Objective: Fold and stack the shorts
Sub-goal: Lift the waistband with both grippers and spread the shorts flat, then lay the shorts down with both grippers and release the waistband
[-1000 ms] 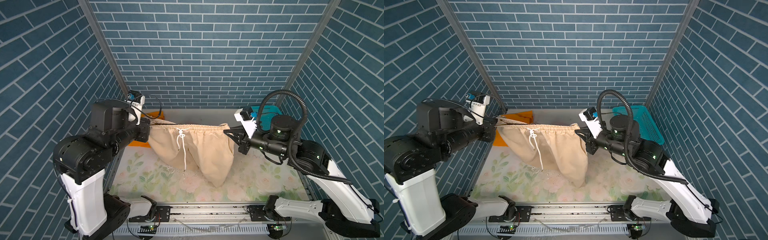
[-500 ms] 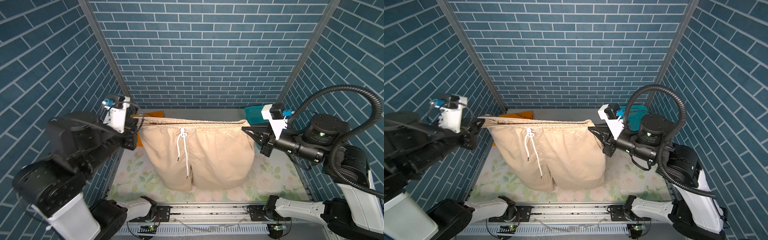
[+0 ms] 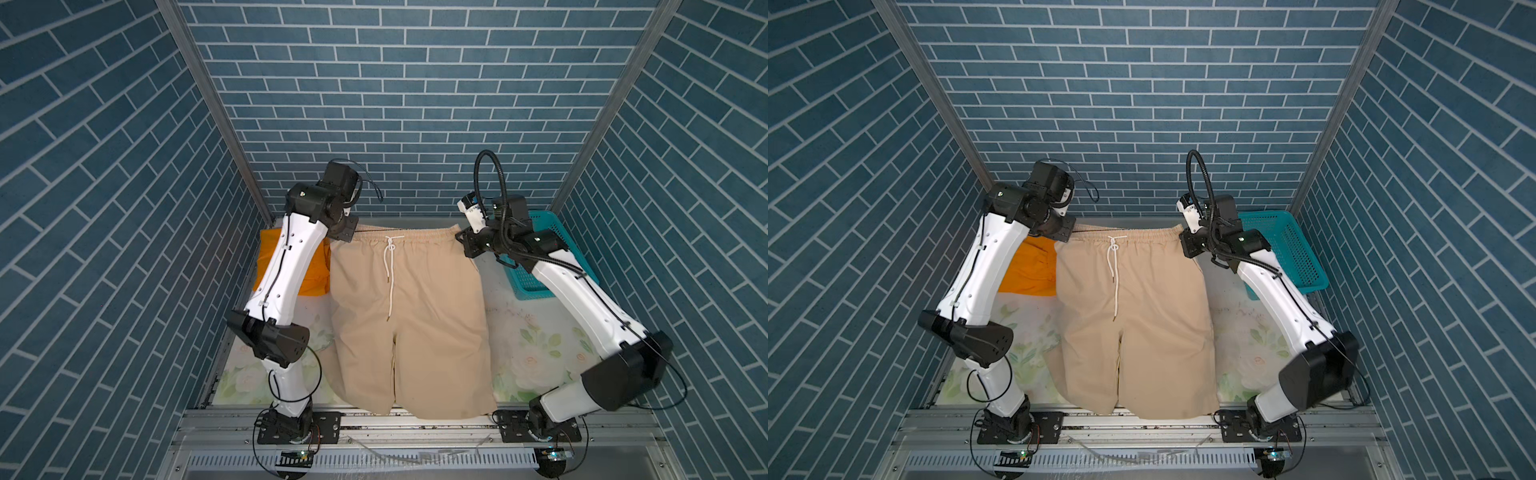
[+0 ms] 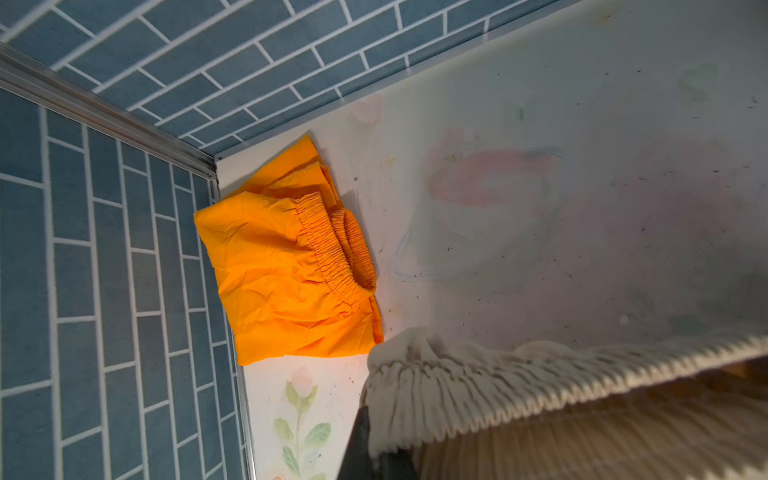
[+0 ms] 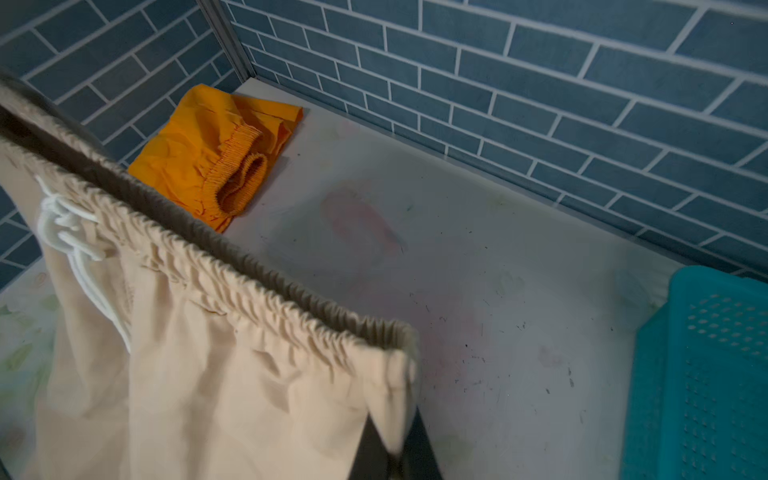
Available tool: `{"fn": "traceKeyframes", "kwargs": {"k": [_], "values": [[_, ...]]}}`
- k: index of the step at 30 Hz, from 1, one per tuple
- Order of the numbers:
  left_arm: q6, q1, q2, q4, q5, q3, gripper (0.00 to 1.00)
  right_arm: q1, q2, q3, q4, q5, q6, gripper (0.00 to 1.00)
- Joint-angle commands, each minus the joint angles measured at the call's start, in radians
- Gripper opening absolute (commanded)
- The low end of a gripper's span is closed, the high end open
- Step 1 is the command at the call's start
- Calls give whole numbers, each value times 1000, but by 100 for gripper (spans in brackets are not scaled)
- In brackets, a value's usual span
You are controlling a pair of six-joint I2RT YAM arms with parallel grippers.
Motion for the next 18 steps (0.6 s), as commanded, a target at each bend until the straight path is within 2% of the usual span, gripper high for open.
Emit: {"fn": "traceKeyframes", "kwargs": {"k": [1,8,13,14,15,16,17,18], "values": [[1,66,104,90,-112,-1,0,-65,139,38,166,-10,-28,0],[-1,99,405,76,-93,192,0,-73,468,235,286,-8,-12,0],[-9,101,483,108,-5,233,0,-77,622,389,309,-28,37,0],[-9,102,485,119,18,234,7,-78,650,440,282,-35,40,9],[-9,103,481,126,35,236,26,-79,674,490,246,-45,43,21],[-6,103,476,133,54,242,55,-81,697,547,202,-63,48,33],[-4,103,468,133,65,249,77,-83,712,596,158,-84,56,42],[-6,103,458,130,66,257,94,-82,713,618,130,-105,65,50]]}}
